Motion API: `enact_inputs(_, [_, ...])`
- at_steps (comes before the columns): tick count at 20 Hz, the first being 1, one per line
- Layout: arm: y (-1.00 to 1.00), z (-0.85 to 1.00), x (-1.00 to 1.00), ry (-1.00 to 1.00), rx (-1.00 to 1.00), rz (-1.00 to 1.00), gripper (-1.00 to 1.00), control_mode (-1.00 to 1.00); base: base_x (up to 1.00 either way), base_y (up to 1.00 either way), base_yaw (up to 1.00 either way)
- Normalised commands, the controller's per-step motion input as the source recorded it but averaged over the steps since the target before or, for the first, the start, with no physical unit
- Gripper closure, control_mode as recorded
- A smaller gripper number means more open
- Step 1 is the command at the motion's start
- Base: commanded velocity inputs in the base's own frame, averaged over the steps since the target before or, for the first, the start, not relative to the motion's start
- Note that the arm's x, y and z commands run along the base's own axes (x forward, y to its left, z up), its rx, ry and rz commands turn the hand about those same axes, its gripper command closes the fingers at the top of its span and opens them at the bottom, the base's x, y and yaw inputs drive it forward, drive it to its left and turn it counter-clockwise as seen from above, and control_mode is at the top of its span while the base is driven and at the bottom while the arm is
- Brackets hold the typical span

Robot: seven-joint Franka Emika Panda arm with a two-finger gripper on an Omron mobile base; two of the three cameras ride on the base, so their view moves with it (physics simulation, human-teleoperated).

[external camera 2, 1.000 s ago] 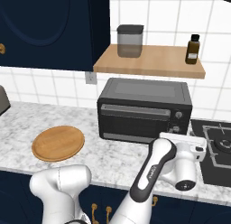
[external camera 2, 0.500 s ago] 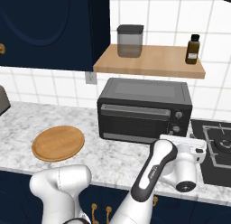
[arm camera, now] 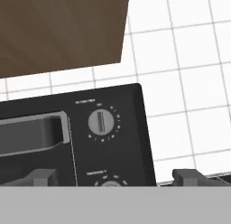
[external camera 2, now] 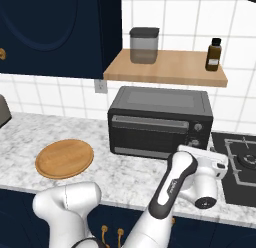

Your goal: Pick up the kebab skewer and baguette bread, and place them inside the toaster oven. Close the toaster oven door and start by setting the timer.

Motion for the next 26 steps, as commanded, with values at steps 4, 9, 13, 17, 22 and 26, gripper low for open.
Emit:
enact_inputs(4, [0.00,0.02,0.03,-0.02,0.23,0.00,-1.00,-1.00,0.00,0.00,0.00])
enact_inputs(9, [0.00,0.12,0.05,-0.01,0.19,0.00,-1.00,-1.00,0.00,0.00,0.00])
enact_inputs(13, [0.00,0.08,0.00,0.00,0.19,0.00,-1.00,-1.00,0.00,0.00,0.00])
enact_inputs(17, [0.00,0.00,0.00,0.01,0.14,0.00,-1.00,-1.00,0.00,0.00,0.00])
enact_inputs(22, [0.08,0.00,0.00,0.02,0.09,0.00,-1.00,-1.00,0.00,0.00,0.00])
enact_inputs(26, [0.12,0.00,0.00,0.02,0.07,0.00,-1.00,-1.00,0.00,0.00,0.00])
